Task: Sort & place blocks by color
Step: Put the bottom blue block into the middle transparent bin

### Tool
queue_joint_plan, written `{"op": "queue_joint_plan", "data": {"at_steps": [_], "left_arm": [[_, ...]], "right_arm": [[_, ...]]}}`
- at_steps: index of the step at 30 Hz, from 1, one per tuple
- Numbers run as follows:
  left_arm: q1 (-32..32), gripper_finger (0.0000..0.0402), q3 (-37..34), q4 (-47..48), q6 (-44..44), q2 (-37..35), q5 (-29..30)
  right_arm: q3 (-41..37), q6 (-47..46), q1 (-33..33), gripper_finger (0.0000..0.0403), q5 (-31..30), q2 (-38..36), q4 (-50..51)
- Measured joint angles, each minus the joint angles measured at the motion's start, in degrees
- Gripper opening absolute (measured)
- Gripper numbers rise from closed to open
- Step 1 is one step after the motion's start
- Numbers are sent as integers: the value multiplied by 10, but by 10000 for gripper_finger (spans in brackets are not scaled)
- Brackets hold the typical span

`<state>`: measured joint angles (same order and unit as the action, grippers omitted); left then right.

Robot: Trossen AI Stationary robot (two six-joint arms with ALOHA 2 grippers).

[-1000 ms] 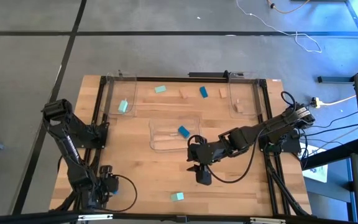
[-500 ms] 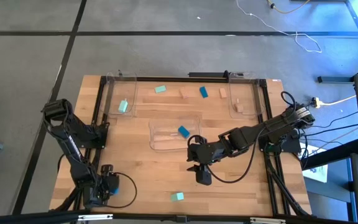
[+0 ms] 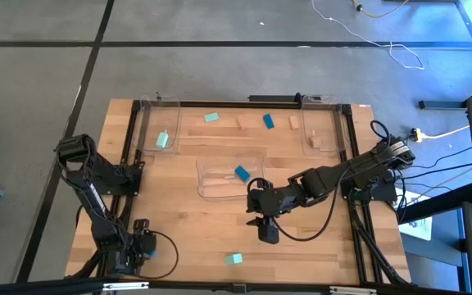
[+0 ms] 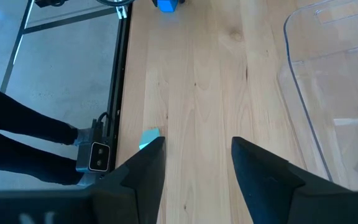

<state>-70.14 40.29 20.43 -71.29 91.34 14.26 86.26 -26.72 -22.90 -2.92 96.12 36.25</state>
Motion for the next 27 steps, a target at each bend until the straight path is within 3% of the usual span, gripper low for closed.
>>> {"op": "queue_joint_plan", "data": {"at_steps": [10,23,27], "left_arm": [[-11,230,-1,3,0,4,18],[-11,124,-2,9,-17,5,35],[-11,117,-2,8,-17,6,34]], "right_arm": [[0,0,0,184,0,0,0],[0,1,0,184,0,0,0],[0,1,0,184,0,0,0]]}}
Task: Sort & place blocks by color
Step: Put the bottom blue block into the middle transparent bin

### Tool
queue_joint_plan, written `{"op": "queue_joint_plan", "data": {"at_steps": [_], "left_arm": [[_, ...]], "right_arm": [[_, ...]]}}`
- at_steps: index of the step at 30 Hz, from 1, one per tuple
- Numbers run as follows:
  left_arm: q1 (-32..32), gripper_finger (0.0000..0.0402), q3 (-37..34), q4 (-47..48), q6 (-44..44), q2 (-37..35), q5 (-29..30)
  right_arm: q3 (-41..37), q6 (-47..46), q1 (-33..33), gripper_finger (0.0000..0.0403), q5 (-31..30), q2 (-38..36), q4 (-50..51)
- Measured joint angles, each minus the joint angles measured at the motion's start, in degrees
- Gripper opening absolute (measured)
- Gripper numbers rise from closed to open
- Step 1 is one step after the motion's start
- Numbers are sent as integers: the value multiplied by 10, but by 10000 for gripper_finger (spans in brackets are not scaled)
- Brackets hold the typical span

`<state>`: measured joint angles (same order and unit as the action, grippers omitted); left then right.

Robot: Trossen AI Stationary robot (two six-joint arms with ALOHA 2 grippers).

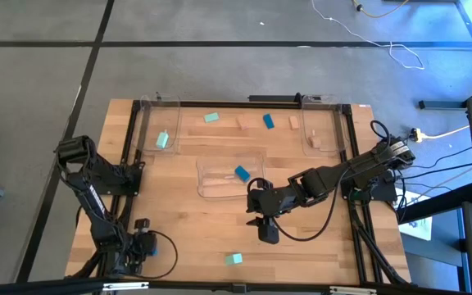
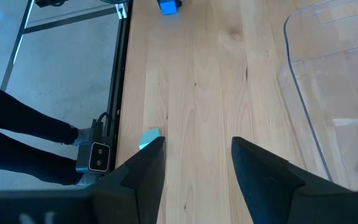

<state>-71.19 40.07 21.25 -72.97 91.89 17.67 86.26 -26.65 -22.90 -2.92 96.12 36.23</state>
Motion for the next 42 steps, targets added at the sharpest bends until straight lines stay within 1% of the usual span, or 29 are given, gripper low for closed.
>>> {"op": "queue_joint_plan", "data": {"at_steps": [9,15,17,20,24,30,35,37,42], "left_arm": [[1,117,9,4,-1,0,-3],[8,117,46,52,1,3,-13],[13,116,58,70,14,3,-19],[23,115,74,71,33,3,-31],[43,115,88,75,41,3,-38],[92,115,115,87,33,2,-41],[156,115,161,139,67,1,-38],[186,115,182,166,85,1,-36],[260,115,237,225,141,1,-34]], "right_arm": [[0,0,0,184,0,0,0],[0,0,0,184,0,0,0],[0,0,0,184,0,0,0],[0,11,0,184,0,0,0],[0,48,0,184,0,0,0],[0,33,0,184,0,0,-2],[0,26,13,184,-4,0,14],[0,17,19,184,-19,0,24],[0,18,23,184,-127,-1,69]]}}
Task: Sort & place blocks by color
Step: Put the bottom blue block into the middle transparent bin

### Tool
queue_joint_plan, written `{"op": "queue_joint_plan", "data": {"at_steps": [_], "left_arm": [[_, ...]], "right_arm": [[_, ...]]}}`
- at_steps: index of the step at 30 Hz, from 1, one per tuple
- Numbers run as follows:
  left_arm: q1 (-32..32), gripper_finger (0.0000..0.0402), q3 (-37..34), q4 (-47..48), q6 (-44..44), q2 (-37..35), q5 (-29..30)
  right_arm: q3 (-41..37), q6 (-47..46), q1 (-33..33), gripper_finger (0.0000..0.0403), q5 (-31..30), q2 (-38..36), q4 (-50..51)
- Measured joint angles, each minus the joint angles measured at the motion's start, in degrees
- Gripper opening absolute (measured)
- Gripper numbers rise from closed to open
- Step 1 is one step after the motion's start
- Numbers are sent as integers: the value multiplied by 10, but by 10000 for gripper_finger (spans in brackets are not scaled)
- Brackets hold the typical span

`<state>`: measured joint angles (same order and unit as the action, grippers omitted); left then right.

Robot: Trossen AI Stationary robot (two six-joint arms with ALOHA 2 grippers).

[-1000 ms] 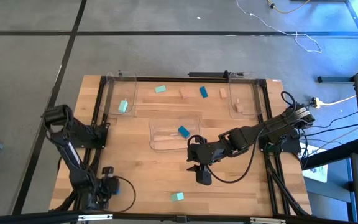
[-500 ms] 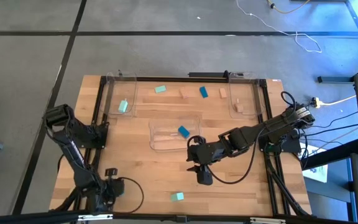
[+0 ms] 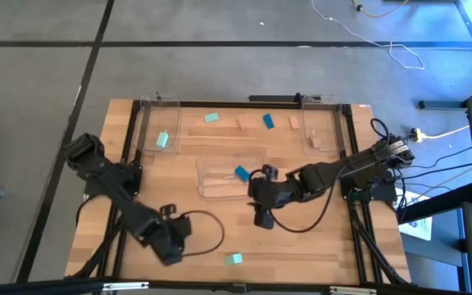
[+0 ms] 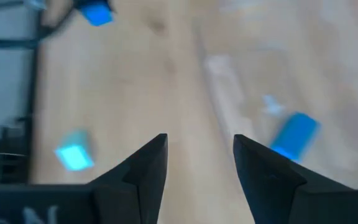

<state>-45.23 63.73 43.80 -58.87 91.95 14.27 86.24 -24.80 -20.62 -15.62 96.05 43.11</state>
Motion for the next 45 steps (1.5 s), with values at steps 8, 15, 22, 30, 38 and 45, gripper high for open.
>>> {"op": "queue_joint_plan", "data": {"at_steps": [8,15,22,30,38,45], "left_arm": [[103,115,100,122,115,0,12],[205,116,178,192,274,-1,47],[346,116,188,179,447,-1,20],[490,116,183,68,584,2,-118],[531,116,108,-8,612,32,-218],[531,117,68,-49,625,61,-232]], "right_arm": [[0,-36,2,184,-95,-29,128],[0,-102,18,184,-161,-86,203],[0,-155,31,184,-207,-103,271],[0,-215,32,184,-207,-103,308],[0,-232,32,184,-208,-103,305],[0,-244,32,184,-208,-103,304]]}}
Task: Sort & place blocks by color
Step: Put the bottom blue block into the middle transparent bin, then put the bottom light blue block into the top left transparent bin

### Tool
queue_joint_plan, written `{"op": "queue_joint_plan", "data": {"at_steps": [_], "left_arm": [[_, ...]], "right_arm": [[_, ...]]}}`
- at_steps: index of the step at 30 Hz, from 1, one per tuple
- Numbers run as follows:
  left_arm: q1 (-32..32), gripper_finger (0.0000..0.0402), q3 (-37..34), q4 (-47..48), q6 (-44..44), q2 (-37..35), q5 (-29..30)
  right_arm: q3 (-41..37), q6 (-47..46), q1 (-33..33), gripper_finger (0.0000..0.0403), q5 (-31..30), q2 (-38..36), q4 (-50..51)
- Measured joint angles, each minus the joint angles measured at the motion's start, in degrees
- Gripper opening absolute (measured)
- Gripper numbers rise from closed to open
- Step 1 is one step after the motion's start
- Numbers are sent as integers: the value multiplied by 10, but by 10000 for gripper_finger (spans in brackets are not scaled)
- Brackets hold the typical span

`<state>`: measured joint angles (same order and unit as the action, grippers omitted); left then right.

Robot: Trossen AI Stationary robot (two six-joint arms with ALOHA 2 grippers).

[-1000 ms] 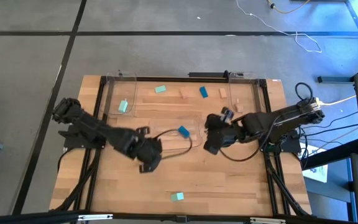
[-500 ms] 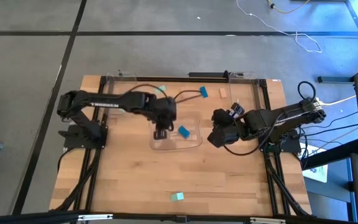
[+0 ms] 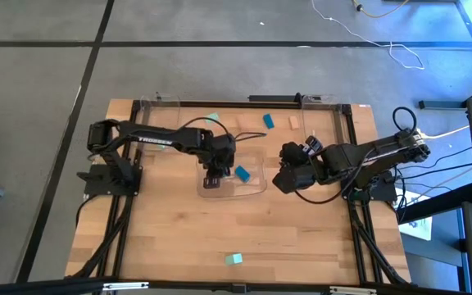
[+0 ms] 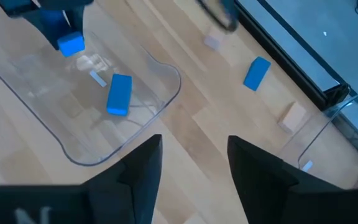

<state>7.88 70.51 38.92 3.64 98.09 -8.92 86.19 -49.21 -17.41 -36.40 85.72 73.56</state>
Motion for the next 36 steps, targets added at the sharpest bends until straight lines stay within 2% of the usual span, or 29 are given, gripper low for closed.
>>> {"op": "queue_joint_plan", "data": {"at_steps": [6,12,18,23,30,36], "left_arm": [[0,125,-9,-4,11,30,-26],[0,139,-9,-3,2,49,-25],[-5,136,-9,-4,-1,48,21],[-5,126,-9,-4,-1,48,19],[-6,155,-9,-4,0,48,37],[-5,158,-9,-6,-15,48,59]], "right_arm": [[0,-2,0,184,0,0,-2],[0,-3,0,184,3,0,-3],[0,-3,0,184,3,0,-5],[0,-3,0,184,4,0,-5],[0,-3,0,184,4,0,-5],[0,-3,0,184,4,0,-5]]}}
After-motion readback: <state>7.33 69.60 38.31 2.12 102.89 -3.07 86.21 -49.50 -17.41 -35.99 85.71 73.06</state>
